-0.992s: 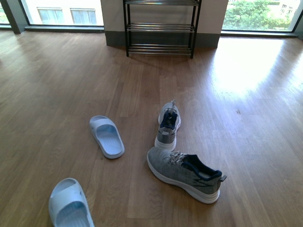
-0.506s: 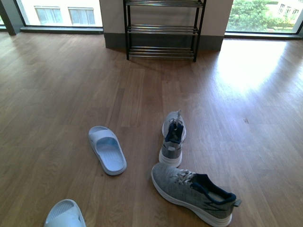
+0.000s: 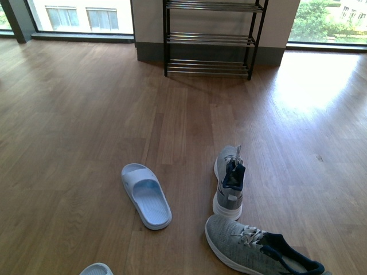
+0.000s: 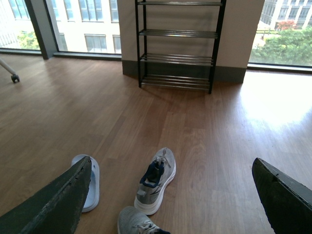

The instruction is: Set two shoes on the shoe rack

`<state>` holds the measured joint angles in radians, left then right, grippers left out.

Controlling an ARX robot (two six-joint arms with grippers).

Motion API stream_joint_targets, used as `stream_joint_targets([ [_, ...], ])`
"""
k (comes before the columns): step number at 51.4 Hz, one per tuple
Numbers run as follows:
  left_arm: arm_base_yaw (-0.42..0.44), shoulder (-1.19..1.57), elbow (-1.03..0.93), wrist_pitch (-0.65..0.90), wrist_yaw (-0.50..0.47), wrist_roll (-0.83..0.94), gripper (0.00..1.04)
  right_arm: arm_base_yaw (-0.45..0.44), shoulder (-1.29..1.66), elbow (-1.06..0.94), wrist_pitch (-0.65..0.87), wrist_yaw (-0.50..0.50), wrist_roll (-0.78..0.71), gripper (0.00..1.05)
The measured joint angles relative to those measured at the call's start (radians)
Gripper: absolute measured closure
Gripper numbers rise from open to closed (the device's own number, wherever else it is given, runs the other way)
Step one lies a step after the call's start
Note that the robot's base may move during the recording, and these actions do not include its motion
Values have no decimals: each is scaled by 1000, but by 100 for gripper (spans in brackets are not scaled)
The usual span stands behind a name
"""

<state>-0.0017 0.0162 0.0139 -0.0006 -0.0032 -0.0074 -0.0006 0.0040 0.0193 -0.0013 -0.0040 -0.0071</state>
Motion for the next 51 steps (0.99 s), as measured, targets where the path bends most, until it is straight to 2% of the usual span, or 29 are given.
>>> stream_joint_targets([
  [51,0,0,0,0,4,0,9,0,0,0,0,7,0,9],
])
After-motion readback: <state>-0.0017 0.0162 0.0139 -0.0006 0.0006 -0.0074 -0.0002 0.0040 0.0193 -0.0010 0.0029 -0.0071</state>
